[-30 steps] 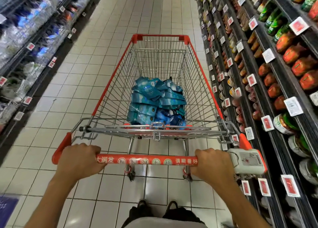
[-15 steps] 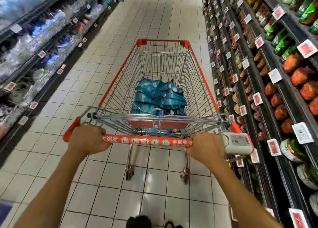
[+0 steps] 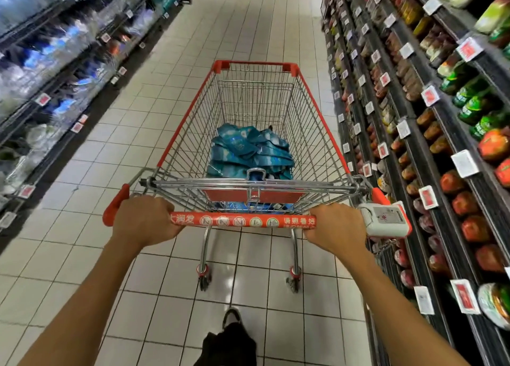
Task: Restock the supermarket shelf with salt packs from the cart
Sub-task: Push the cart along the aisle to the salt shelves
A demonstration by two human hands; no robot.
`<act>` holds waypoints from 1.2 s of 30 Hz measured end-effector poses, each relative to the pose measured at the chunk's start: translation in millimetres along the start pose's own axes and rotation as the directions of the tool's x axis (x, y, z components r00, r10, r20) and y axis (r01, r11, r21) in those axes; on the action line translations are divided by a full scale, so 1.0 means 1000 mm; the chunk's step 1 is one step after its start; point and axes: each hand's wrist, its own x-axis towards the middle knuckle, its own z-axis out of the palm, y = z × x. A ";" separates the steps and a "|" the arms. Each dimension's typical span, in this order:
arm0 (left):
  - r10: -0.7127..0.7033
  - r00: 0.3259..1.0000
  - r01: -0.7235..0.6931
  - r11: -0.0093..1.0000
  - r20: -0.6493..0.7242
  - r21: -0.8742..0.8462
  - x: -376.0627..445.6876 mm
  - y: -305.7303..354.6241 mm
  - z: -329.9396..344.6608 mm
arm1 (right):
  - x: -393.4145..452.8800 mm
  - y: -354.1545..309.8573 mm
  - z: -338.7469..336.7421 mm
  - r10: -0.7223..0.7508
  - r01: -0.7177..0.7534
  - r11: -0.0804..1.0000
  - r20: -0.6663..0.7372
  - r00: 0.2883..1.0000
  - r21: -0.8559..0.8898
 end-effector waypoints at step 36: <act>-0.084 0.990 0.074 0.993 0.113 0.092 0.539 -0.027 0.016 | 0.564 0.122 0.001 -0.088 0.089 0.996 -0.021 0.996 0.032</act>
